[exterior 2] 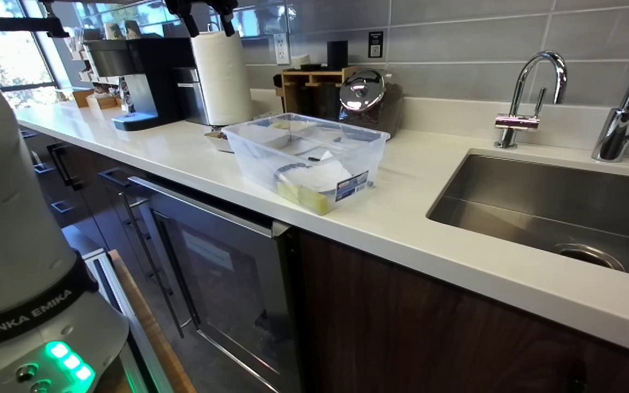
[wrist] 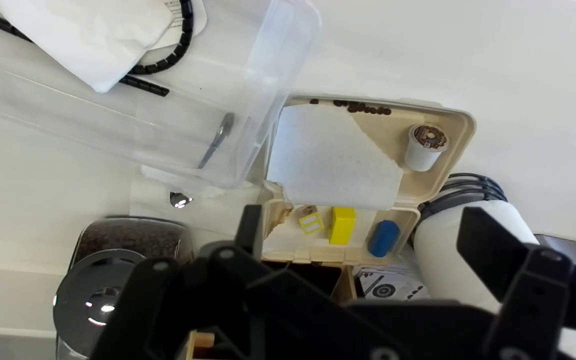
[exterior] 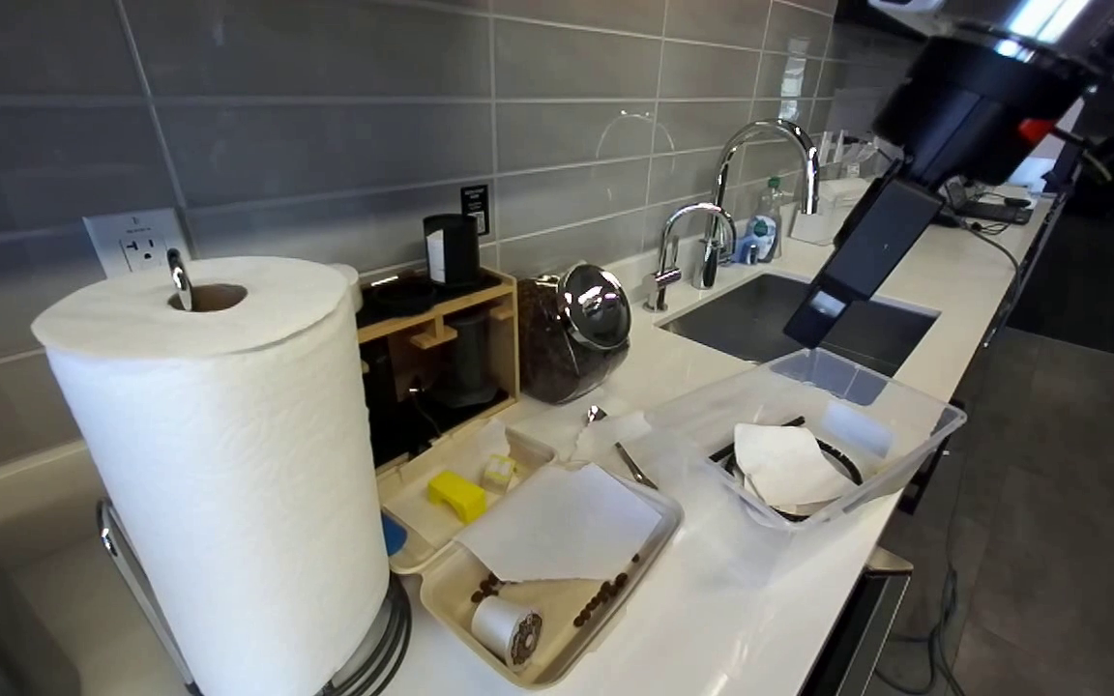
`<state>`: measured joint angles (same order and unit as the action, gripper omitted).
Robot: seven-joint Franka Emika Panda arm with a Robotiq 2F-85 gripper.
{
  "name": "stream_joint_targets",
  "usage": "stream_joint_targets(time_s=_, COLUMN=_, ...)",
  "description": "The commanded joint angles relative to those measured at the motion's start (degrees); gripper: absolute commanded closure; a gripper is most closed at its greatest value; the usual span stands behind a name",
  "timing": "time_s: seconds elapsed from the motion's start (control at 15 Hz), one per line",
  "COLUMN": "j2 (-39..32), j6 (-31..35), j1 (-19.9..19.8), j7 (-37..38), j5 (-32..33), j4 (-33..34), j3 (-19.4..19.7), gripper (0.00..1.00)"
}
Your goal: Place the yellow block next to the blue block
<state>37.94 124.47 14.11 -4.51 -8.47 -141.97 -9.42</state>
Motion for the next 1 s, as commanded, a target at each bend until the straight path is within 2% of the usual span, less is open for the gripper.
stream_joint_targets(time_s=0.0, j2=-0.7, j6=-0.1, j1=0.2, j7=0.2, j5=0.2, j4=0.2, j3=0.2, gripper=0.00)
stream_joint_targets(time_s=0.93, j2=-2.0, j6=-0.1, j1=0.2, j7=0.2, j5=0.2, j4=0.7, j3=0.2, gripper=0.00)
